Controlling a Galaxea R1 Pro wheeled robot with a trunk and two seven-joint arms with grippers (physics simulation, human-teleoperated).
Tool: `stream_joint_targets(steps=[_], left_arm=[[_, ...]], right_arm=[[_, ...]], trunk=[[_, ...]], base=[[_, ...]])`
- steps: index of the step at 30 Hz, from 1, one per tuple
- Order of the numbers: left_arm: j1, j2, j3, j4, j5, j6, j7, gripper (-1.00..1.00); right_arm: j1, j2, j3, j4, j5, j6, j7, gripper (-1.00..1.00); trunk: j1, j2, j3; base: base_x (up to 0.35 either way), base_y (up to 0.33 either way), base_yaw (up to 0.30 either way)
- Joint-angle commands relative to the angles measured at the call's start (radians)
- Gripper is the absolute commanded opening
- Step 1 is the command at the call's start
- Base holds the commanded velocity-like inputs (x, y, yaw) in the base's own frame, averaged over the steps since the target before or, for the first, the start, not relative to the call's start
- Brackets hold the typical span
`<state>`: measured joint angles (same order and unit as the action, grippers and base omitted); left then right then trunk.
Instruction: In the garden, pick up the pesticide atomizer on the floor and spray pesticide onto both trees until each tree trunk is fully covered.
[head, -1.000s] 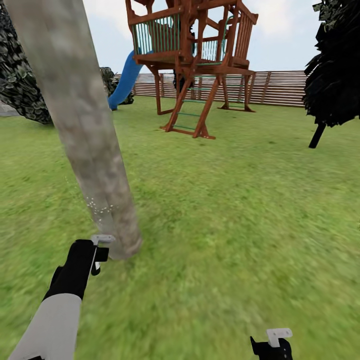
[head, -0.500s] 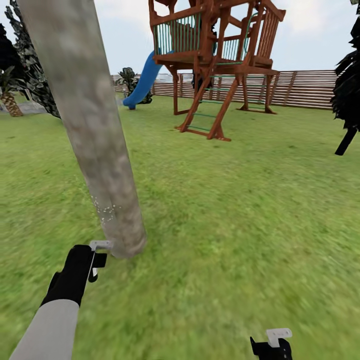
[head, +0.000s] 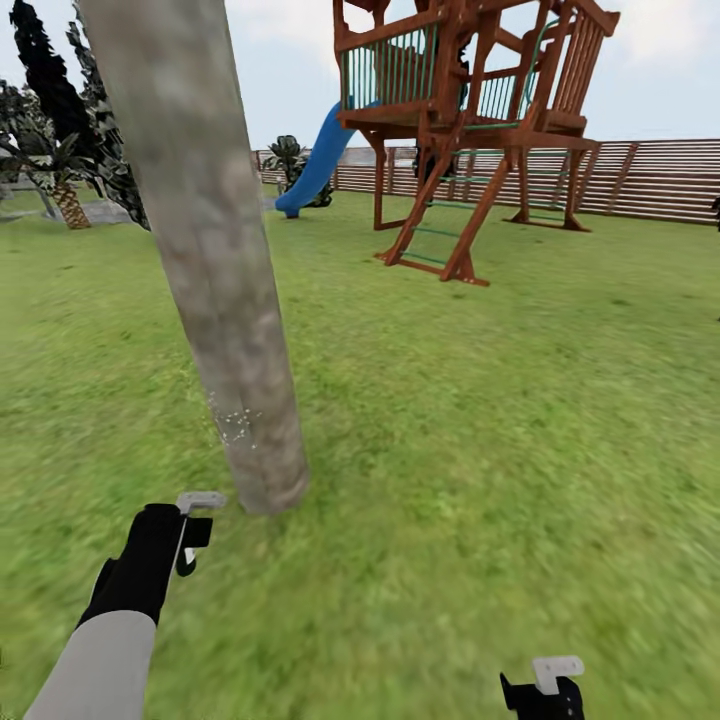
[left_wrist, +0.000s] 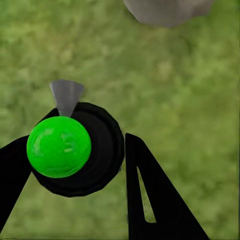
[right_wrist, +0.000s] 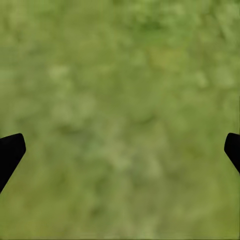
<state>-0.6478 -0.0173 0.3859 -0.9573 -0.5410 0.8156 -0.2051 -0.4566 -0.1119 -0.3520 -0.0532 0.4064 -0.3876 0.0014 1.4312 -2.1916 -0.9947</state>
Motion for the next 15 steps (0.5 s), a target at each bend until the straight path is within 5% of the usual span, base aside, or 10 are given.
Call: stream_joint_targets(steps=[1, 7, 15], left_arm=[[-0.001, -0.002, 0.004, -0.001, -0.011, 0.002, -0.01, -1.0], [-0.001, -0.006, 0.004, -0.001, -0.011, 0.001, -0.01, -1.0], [-0.001, -0.006, 0.004, -0.001, -0.011, 0.001, -0.01, -1.0]], right_arm=[[-0.001, 0.0, -0.009, 0.001, 0.009, -0.004, 0.0, 1.0], [-0.001, 0.0, -0.009, 0.001, 0.009, -0.004, 0.0, 1.0], [-0.001, 0.0, -0.009, 0.002, 0.009, -0.004, 0.0, 1.0]], trunk=[[0.0, 0.0, -0.001], [0.0, 0.0, -0.001], [0.0, 0.0, -0.001]], base=[[0.168, -0.186, 0.101], [0.155, -0.229, 0.01], [0.001, -0.268, 0.0]])
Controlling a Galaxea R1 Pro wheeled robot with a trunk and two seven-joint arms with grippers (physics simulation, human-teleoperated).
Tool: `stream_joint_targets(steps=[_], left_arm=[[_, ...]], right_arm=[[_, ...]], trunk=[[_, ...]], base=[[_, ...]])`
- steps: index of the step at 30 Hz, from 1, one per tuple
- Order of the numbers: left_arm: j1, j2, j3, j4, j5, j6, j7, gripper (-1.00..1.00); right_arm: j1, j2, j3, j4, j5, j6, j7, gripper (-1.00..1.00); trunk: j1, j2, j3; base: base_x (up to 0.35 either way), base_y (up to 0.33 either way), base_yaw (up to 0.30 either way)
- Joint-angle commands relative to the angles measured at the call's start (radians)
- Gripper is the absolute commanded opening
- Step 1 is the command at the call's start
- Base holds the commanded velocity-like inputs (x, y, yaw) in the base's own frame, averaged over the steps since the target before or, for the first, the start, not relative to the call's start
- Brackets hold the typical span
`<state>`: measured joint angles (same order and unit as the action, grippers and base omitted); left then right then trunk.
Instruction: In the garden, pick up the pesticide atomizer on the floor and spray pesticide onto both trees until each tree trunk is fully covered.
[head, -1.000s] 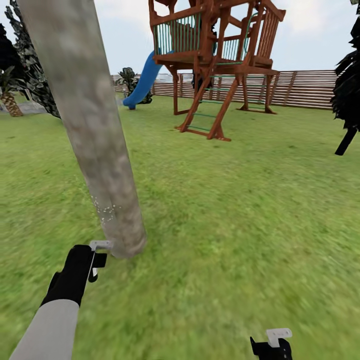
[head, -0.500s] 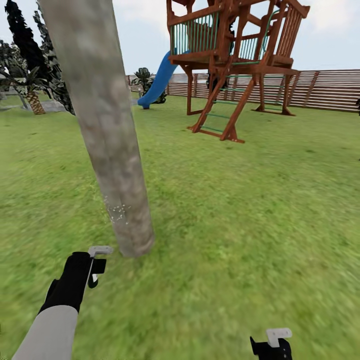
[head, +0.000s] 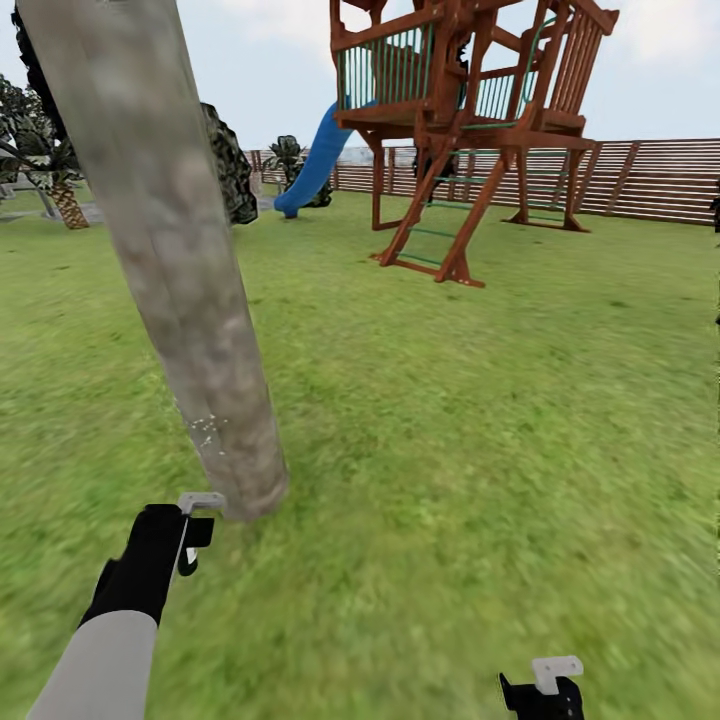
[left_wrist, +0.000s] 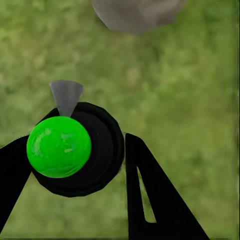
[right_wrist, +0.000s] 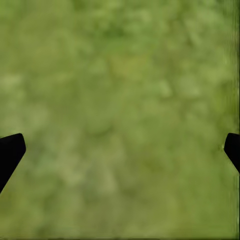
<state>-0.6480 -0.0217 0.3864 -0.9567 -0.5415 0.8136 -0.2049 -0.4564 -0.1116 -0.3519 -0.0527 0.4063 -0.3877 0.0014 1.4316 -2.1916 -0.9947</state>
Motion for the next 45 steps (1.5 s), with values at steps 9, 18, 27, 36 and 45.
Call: stream_joint_targets(steps=[9, 18, 27, 36, 45], left_arm=[[-0.116, 0.022, -0.005, -0.032, -0.015, 0.04, -0.026, -1.0], [-0.331, 0.172, -0.039, 0.062, -0.017, 0.082, -0.094, -1.0], [-0.335, 0.177, -0.16, 0.05, -0.016, 0.166, -0.128, -1.0], [-0.342, 0.169, -0.161, 0.021, -0.014, 0.176, -0.128, -1.0], [-0.37, 0.179, -0.161, 0.012, -0.017, 0.179, -0.126, -1.0]], right_arm=[[-0.001, -0.006, -0.01, 0.001, 0.009, -0.003, -0.004, 1.0], [-0.001, -0.004, -0.009, 0.001, 0.009, -0.002, -0.003, 1.0], [-0.001, -0.001, -0.009, 0.001, 0.009, -0.002, -0.003, 1.0], [-0.001, -0.005, -0.009, 0.002, 0.009, -0.002, -0.003, 1.0], [-0.001, -0.005, -0.009, 0.001, 0.009, -0.002, -0.003, 1.0]], trunk=[[0.0, 0.0, -0.001], [0.0, 0.0, -0.001], [0.0, 0.0, -0.001], [0.0, 0.0, -0.001], [0.0, 0.0, -0.001]], base=[[-0.16, -0.108, 0.0], [-0.001, 0.0, 0.0], [0.0, -0.048, 0.216], [0.0, -0.271, 0.023], [0.0, -0.275, 0.0]])
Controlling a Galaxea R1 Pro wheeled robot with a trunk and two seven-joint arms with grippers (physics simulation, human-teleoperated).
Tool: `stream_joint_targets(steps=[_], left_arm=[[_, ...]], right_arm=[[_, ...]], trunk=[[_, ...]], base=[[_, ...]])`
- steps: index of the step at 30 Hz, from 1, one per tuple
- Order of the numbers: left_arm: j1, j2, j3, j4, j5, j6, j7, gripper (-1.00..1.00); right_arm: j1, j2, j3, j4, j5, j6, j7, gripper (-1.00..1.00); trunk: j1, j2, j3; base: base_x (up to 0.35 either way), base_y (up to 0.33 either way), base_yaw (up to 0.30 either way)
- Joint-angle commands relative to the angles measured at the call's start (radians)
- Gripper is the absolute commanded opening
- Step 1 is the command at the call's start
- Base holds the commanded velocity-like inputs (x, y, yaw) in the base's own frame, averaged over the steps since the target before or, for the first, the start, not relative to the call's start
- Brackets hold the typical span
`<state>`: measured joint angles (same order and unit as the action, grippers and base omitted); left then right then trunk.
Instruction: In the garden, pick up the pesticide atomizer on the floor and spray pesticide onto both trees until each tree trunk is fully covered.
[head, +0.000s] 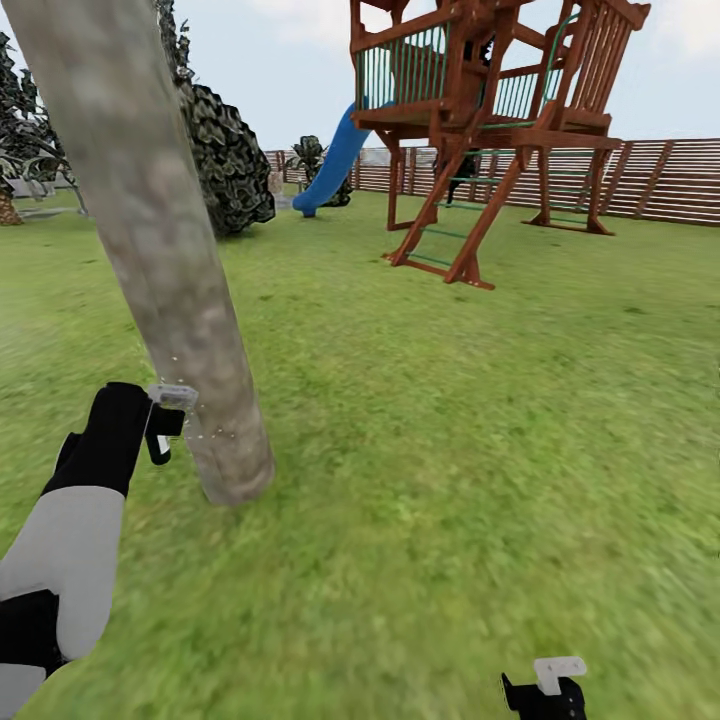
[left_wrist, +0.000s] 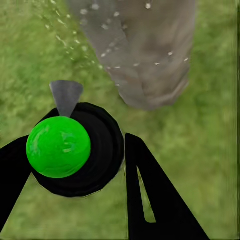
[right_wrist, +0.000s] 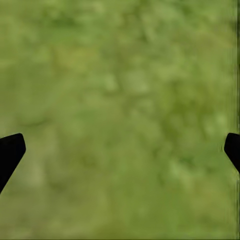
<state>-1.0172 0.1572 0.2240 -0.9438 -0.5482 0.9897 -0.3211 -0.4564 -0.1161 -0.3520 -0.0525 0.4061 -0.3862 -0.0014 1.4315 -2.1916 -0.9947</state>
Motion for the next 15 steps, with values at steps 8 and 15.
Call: stream_joint_targets(steps=[8, 15], left_arm=[[0.0, 0.0, 0.001, 0.0, -0.015, -0.002, -0.008, -1.0], [0.007, -0.001, 0.0, 0.001, -0.017, -0.001, -0.004, -1.0]], right_arm=[[-0.001, 0.003, -0.008, 0.002, 0.01, -0.003, 0.0, 1.0], [-0.001, 0.004, -0.008, 0.002, 0.01, -0.003, 0.0, 1.0]], trunk=[[0.0, 0.0, -0.001], [0.0, 0.0, -0.001]], base=[[0.0, -0.275, 0.12], [0.005, -0.275, 0.274]])
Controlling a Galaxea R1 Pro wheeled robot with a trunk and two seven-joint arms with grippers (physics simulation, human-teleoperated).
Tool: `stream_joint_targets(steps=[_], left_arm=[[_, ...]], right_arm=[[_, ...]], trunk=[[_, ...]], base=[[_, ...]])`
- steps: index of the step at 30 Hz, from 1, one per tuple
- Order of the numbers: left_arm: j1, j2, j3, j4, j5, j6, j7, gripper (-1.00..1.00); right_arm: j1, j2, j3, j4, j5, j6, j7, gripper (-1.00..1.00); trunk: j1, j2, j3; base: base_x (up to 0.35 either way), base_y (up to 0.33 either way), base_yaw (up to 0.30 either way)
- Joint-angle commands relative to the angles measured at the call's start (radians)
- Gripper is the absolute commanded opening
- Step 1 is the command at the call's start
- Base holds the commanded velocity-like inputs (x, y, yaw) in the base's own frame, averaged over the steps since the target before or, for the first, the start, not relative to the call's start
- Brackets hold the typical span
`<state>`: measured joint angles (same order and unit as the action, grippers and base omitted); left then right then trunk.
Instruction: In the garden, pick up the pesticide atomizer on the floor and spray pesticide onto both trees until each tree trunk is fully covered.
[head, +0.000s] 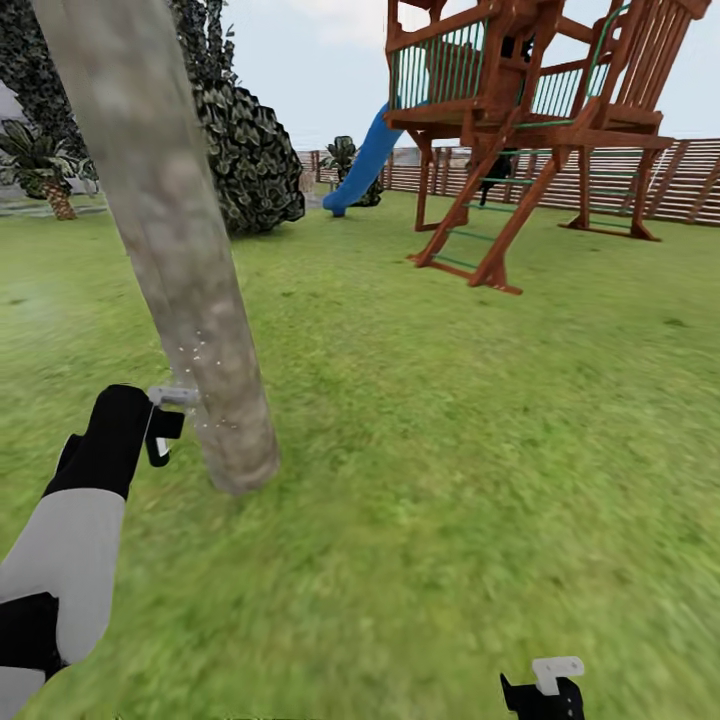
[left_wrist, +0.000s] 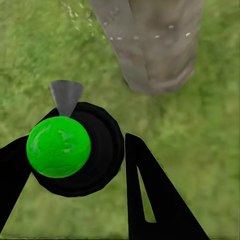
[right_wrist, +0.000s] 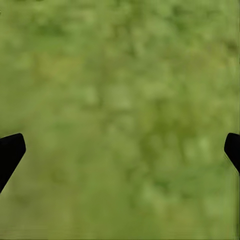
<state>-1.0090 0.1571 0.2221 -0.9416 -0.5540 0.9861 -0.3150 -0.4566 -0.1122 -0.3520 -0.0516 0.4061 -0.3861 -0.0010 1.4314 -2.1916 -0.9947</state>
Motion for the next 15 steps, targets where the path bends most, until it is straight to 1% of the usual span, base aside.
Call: stream_joint_targets(steps=[1, 4, 11, 15], left_arm=[[0.001, -0.002, 0.0, 0.0, -0.012, 0.001, -0.008, -1.0], [0.003, -0.005, -0.003, 0.001, -0.012, -0.001, -0.006, -1.0], [0.003, -0.005, -0.003, 0.001, -0.012, -0.002, -0.006, -1.0], [0.003, -0.004, -0.002, 0.002, -0.012, -0.003, -0.006, -1.0]], right_arm=[[0.0, 0.0, -0.009, 0.001, 0.01, -0.004, 0.0, 1.0], [0.0, 0.0, -0.009, 0.001, 0.01, -0.004, 0.002, 1.0], [0.0, 0.0, -0.009, 0.001, 0.01, -0.004, 0.002, 1.0], [0.0, 0.002, -0.009, 0.001, 0.01, -0.004, 0.002, 1.0]], trunk=[[0.0, 0.0, -0.001], [0.0, 0.0, -0.001], [0.0, 0.0, -0.001], [0.0, 0.0, -0.001]], base=[[0.079, -0.273, 0.185], [0.178, -0.236, 0.033], [0.236, -0.188, 0.006], [0.241, -0.181, 0.213]])
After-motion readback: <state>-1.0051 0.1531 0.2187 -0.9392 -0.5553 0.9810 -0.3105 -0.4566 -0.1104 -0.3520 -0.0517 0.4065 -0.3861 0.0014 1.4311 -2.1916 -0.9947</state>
